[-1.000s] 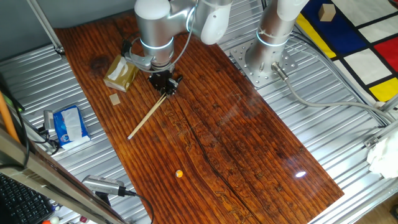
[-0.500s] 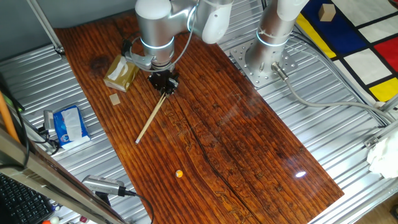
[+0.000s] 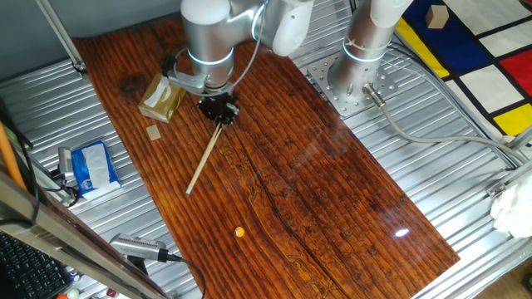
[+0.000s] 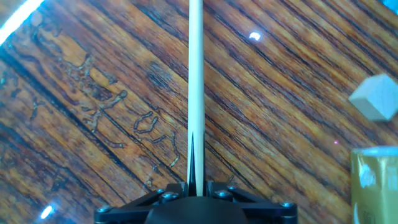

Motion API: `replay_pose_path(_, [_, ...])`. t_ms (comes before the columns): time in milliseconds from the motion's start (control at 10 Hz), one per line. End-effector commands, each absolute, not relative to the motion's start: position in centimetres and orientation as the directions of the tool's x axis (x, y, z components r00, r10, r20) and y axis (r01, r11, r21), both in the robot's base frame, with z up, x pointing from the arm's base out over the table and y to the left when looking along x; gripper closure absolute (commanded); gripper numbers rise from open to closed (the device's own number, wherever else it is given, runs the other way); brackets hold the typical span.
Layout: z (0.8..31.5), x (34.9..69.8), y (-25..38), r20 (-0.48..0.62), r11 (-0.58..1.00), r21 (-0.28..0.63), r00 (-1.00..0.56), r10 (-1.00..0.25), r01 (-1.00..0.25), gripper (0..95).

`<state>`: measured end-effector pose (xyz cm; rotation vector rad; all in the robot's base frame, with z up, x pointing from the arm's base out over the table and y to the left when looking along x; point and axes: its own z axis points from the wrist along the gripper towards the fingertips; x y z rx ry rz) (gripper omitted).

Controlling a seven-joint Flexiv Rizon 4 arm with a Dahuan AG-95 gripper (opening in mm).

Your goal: Hit the pool ball

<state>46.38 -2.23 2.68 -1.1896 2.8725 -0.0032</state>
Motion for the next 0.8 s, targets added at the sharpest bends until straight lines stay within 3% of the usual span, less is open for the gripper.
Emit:
replay_pose_path(100, [3.3, 46.8, -1.5, -0.001, 0.617, -0.022, -0.617, -0.787, -0.786, 95.0])
replay_pose_path(800, [4.7, 47.4, -0.3, 0.062, 0.438, -0.057, -0.441, -0.896, -0.897, 95.0])
